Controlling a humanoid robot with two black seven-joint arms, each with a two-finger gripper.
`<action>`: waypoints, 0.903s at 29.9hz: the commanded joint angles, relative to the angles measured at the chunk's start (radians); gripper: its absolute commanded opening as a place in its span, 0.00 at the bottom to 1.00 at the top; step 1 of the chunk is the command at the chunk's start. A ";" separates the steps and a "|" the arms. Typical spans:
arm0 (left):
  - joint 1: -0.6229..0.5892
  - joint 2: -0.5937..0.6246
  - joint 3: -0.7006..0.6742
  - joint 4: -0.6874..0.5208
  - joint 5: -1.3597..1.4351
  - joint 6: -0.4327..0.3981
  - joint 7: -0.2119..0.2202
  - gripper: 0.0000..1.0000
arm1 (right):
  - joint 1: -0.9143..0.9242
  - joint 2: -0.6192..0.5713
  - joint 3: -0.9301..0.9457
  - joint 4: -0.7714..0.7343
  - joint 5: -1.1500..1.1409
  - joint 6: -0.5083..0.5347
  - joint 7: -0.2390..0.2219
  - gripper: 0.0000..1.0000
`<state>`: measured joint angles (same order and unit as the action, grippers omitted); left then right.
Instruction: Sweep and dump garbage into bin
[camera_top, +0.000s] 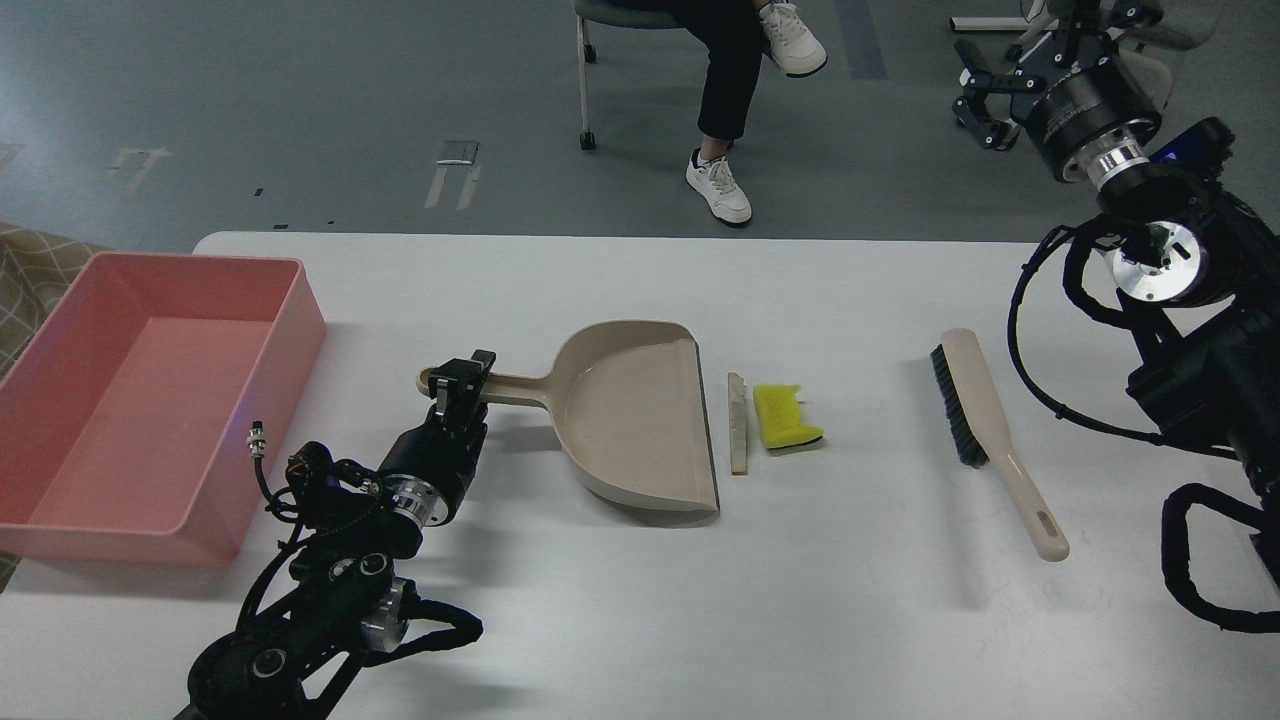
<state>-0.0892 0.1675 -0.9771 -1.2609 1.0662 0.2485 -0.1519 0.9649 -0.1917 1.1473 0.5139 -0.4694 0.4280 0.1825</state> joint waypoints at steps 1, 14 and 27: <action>0.000 0.000 -0.002 0.000 0.000 0.000 0.000 0.30 | 0.000 -0.002 0.000 -0.002 0.000 0.000 0.000 1.00; -0.001 0.001 0.000 0.002 0.000 -0.002 -0.008 0.19 | 0.000 -0.009 0.000 -0.002 0.000 0.000 0.000 1.00; -0.021 0.017 0.005 -0.017 0.020 -0.002 -0.014 0.15 | -0.012 -0.028 0.002 0.001 0.000 0.000 0.000 1.00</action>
<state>-0.0975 0.1722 -0.9752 -1.2699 1.0747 0.2470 -0.1620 0.9592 -0.2053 1.1483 0.5123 -0.4694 0.4280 0.1825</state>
